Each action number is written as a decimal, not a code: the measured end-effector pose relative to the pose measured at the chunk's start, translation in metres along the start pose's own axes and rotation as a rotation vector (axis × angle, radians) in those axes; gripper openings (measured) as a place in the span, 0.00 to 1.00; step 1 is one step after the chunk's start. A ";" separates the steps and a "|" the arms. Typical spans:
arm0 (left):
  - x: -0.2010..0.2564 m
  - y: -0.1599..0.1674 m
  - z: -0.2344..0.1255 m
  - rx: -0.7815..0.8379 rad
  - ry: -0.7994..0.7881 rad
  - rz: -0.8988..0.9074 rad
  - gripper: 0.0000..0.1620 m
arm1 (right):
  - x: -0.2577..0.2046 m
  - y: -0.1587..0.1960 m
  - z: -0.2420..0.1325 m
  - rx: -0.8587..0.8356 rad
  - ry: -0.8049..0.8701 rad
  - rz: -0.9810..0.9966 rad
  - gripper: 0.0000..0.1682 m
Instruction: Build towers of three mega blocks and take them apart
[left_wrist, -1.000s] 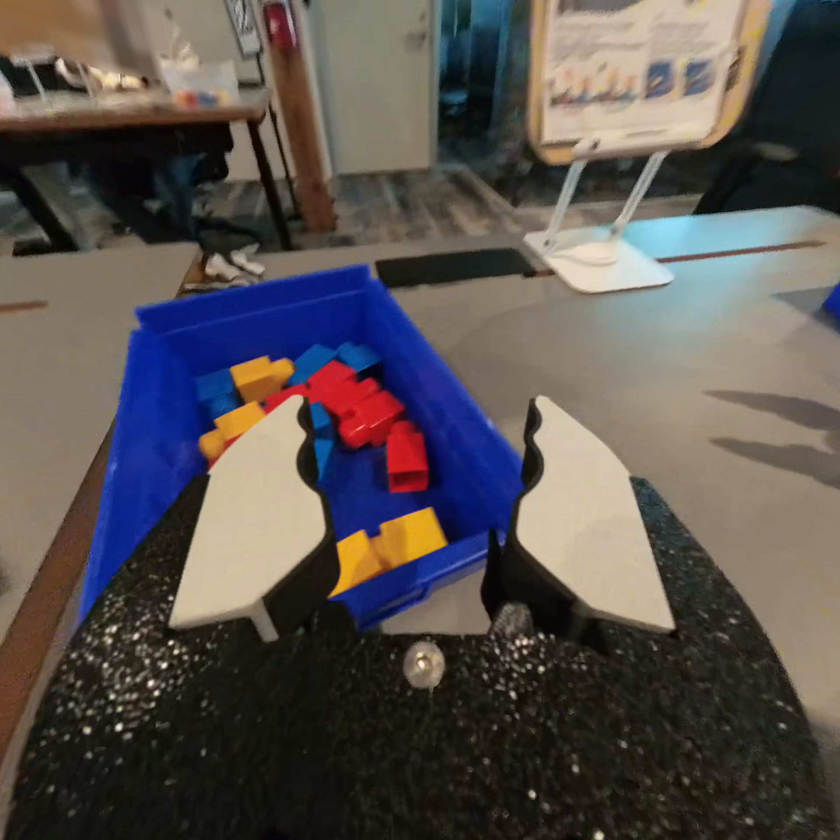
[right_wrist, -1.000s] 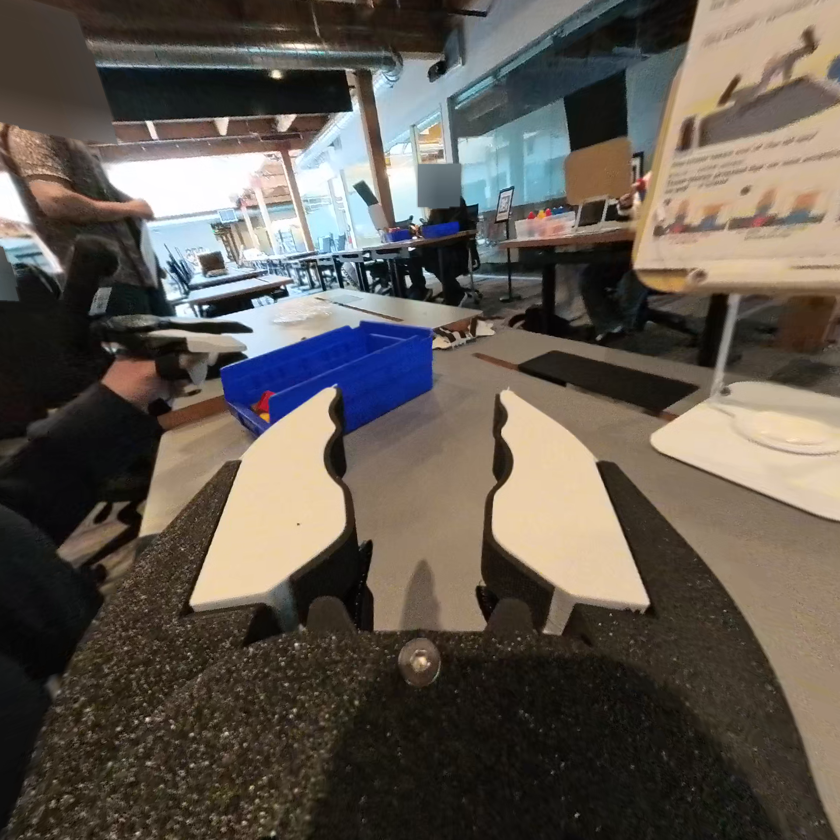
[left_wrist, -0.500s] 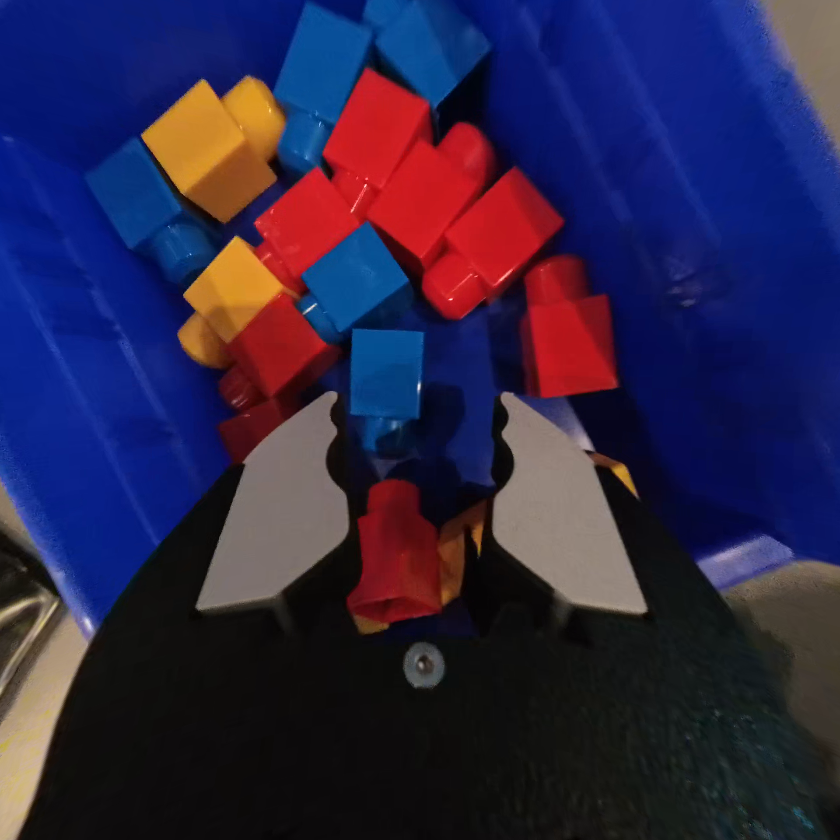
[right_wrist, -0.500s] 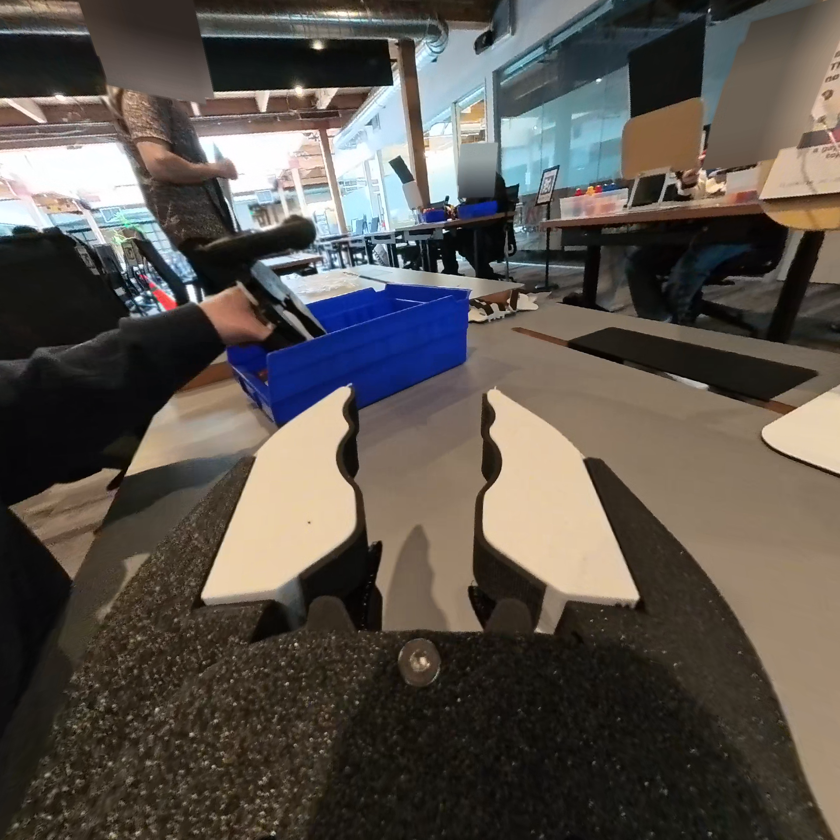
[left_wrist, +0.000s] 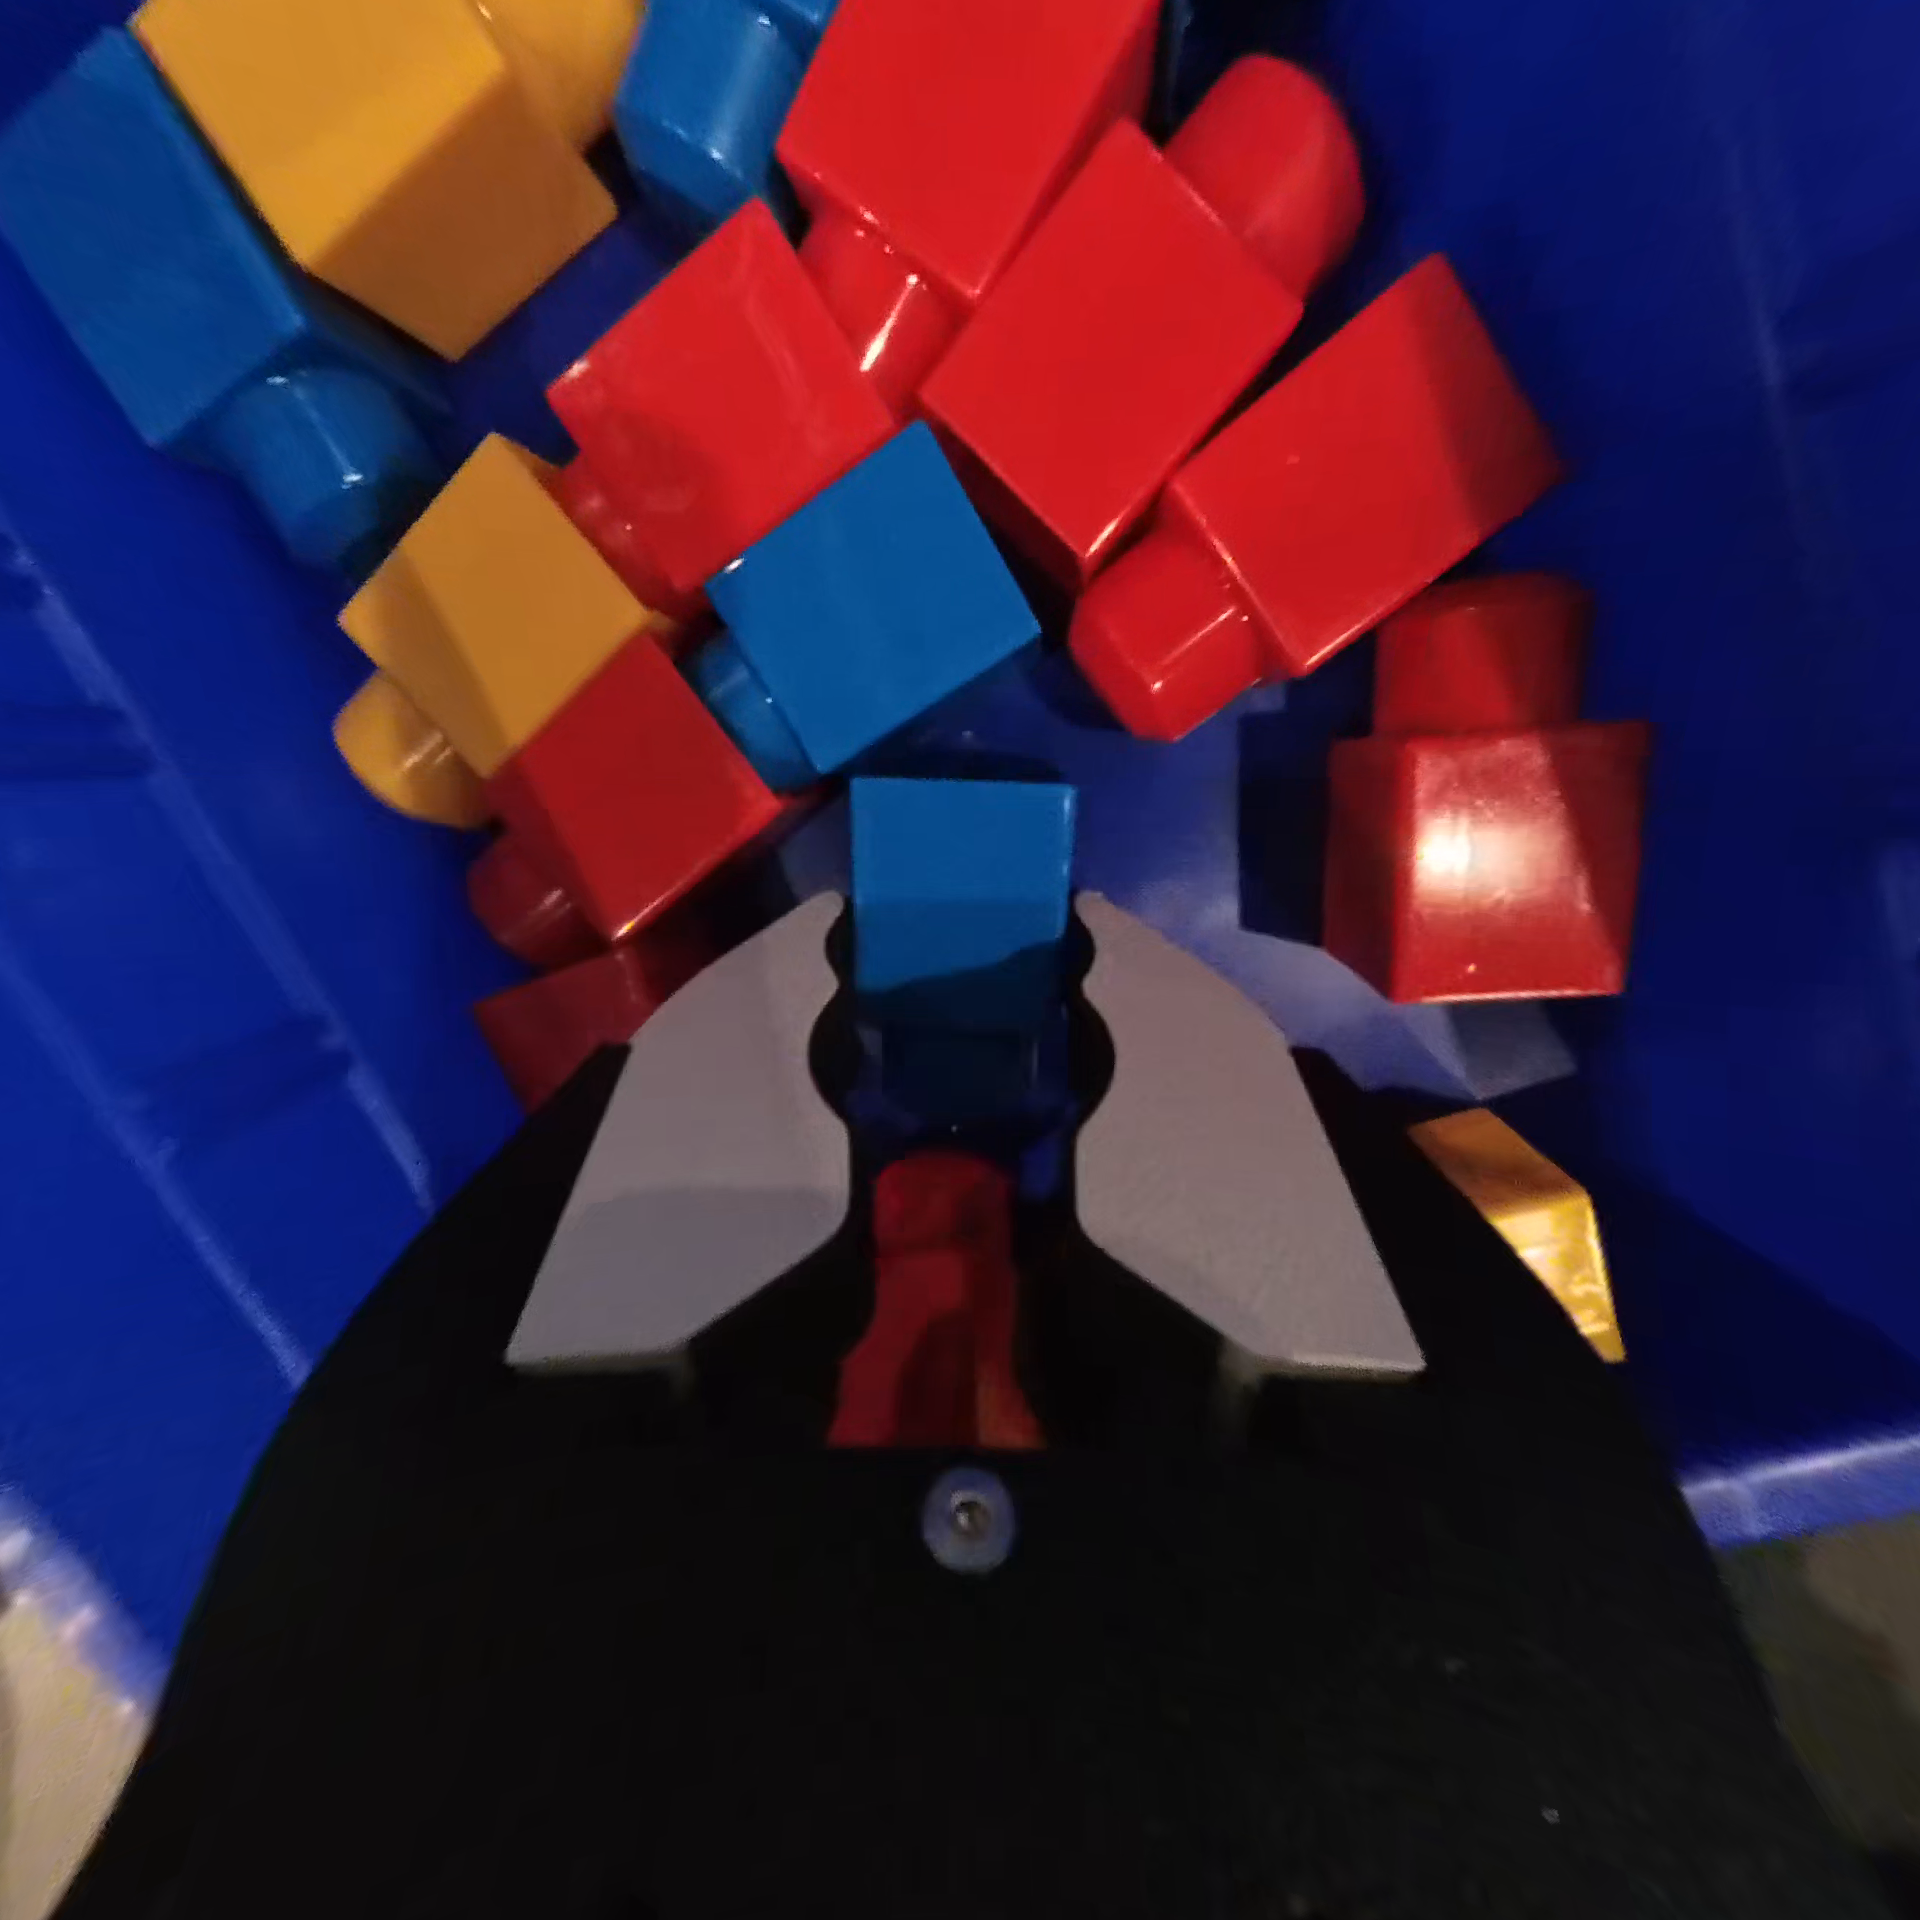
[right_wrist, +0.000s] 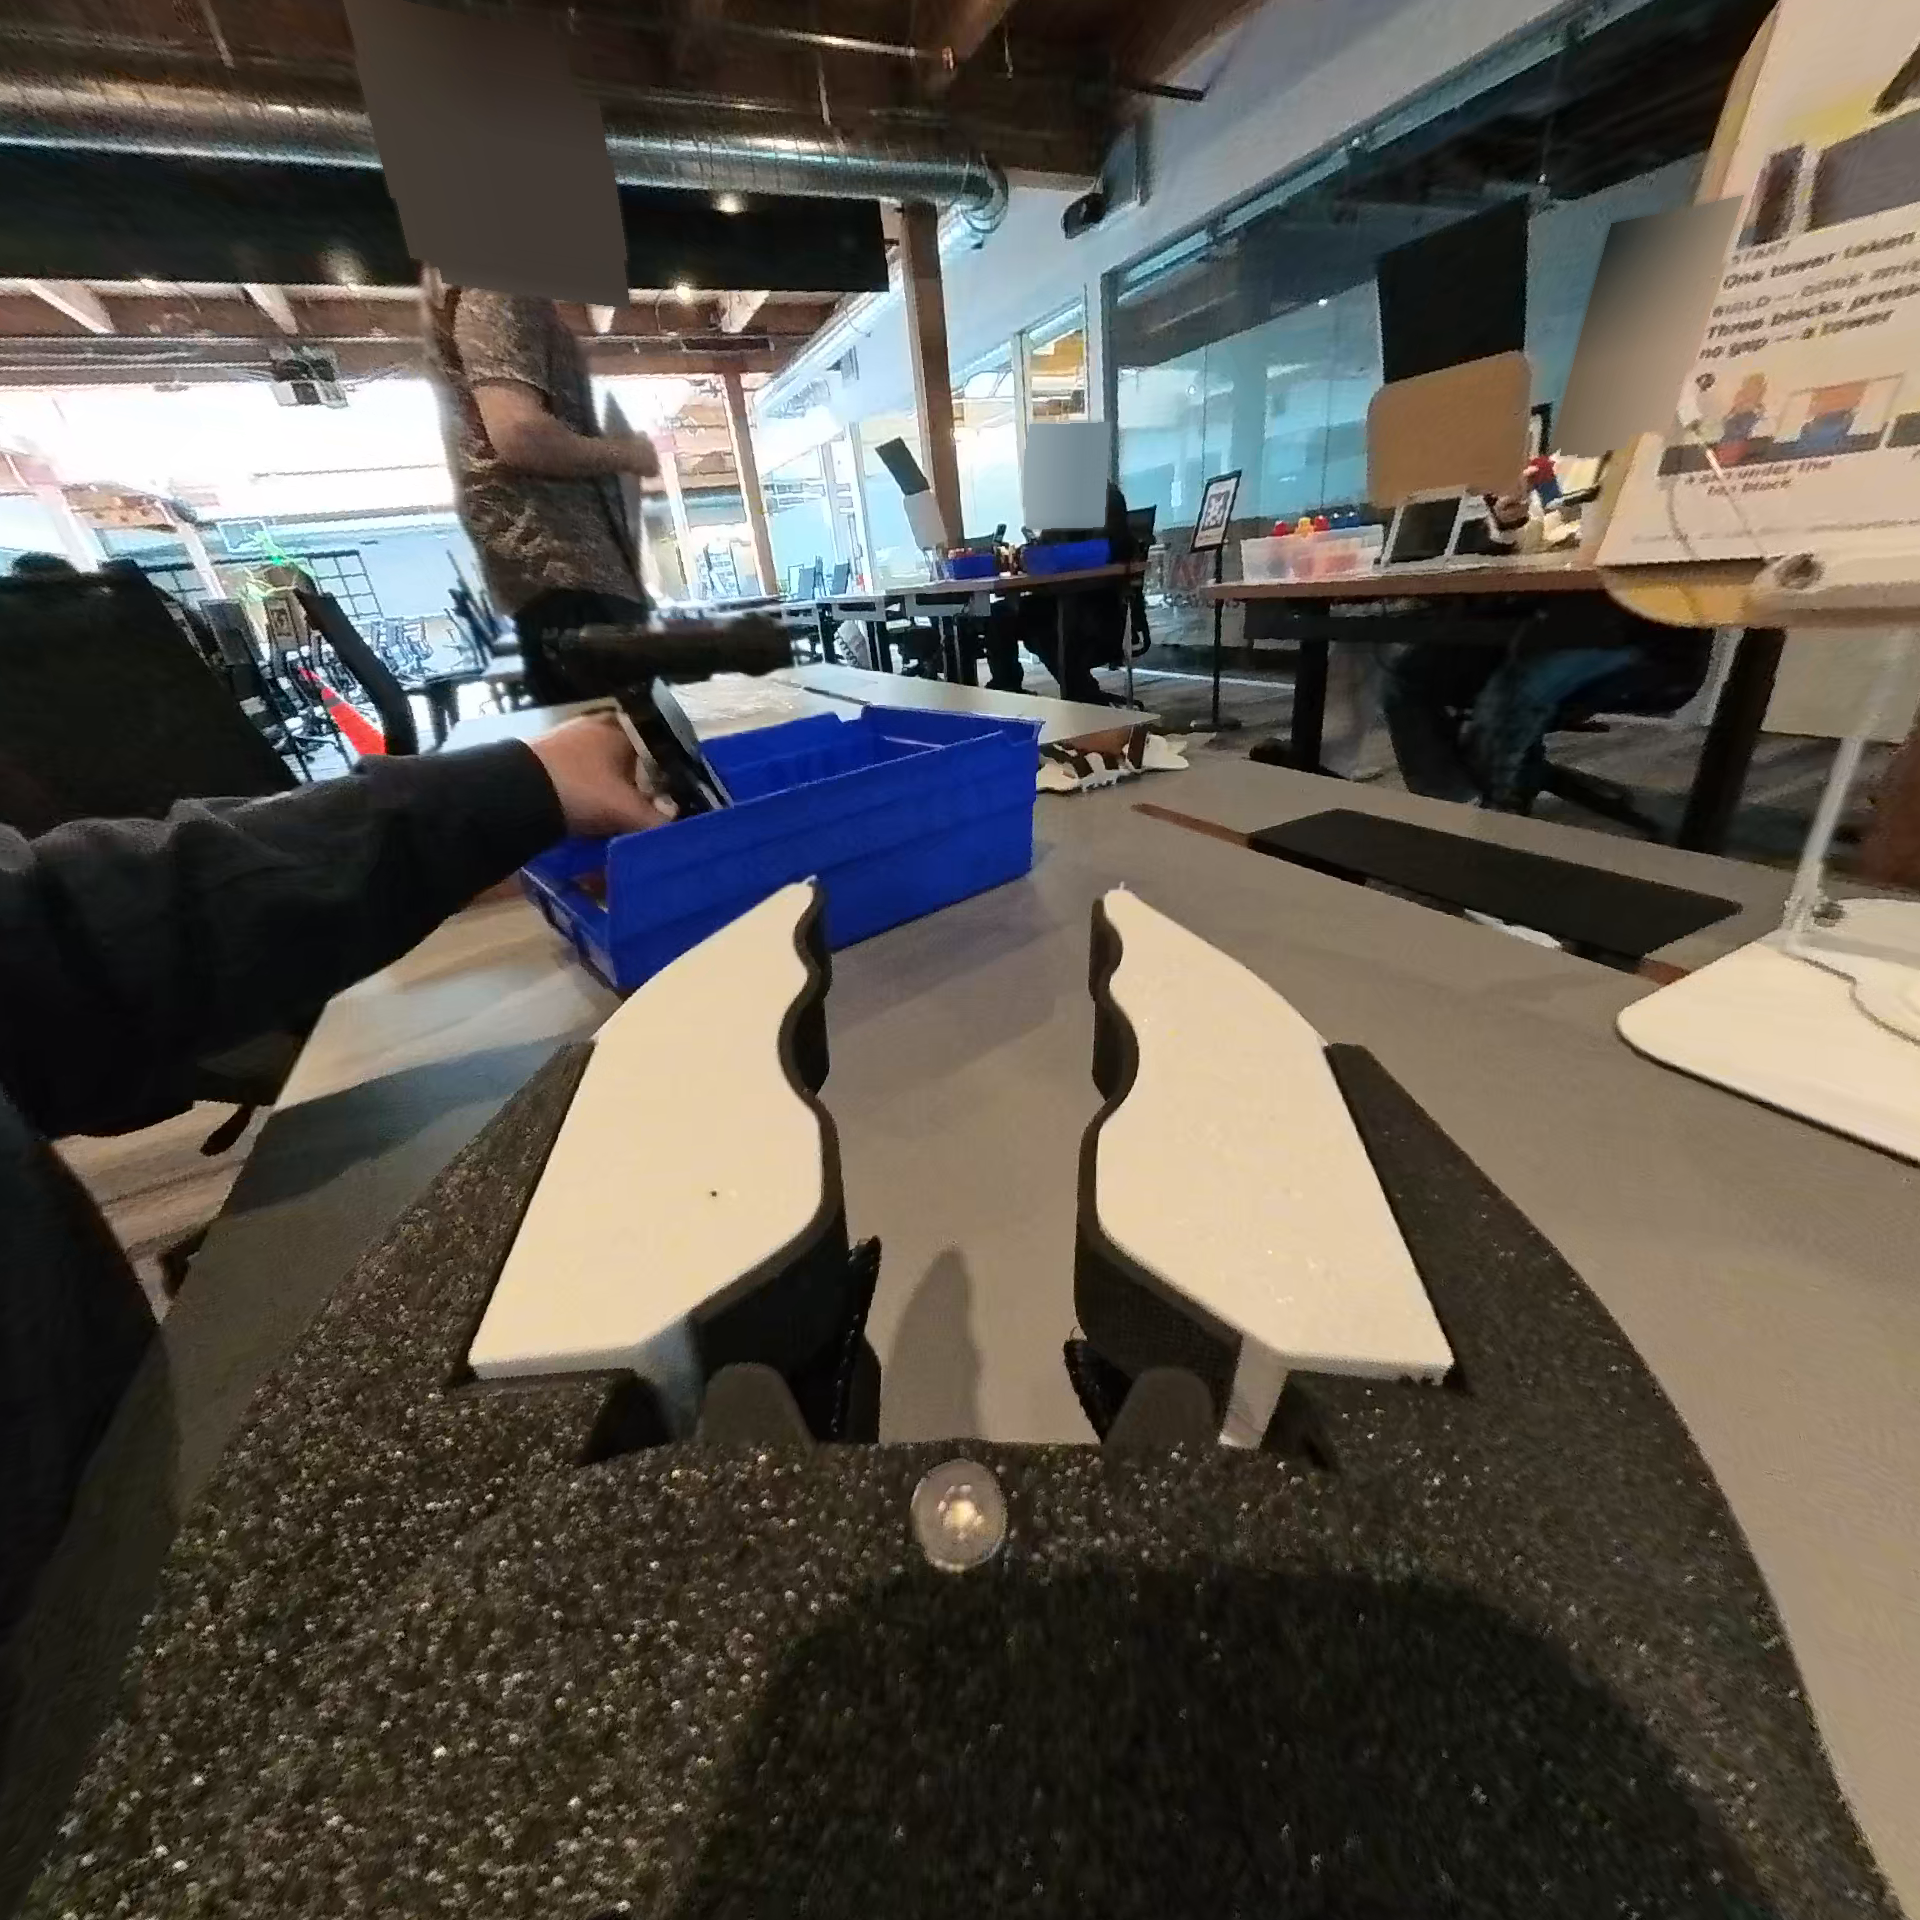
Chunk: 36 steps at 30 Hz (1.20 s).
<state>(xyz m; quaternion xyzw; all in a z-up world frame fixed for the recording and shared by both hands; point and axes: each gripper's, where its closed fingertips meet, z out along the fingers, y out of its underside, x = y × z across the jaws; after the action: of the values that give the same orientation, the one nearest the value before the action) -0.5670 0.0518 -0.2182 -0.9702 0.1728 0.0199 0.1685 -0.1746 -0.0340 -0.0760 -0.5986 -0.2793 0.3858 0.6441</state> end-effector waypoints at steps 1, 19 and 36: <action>-0.003 -0.002 -0.007 0.015 -0.032 -0.008 0.23 | 0.000 -0.001 -0.002 0.003 0.001 -0.004 0.28; 0.273 -0.043 -0.099 0.416 0.266 0.431 0.22 | 0.014 -0.002 -0.025 0.014 0.034 -0.013 0.26; 0.295 -0.040 -0.033 0.304 0.401 0.389 0.36 | 0.023 0.007 -0.032 0.000 0.067 -0.038 0.27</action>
<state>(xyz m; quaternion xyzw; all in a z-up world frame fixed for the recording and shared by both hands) -0.2771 -0.0209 -0.2025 -0.8672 0.3858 -0.1660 0.2674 -0.1364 -0.0328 -0.0891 -0.6056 -0.2688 0.3536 0.6603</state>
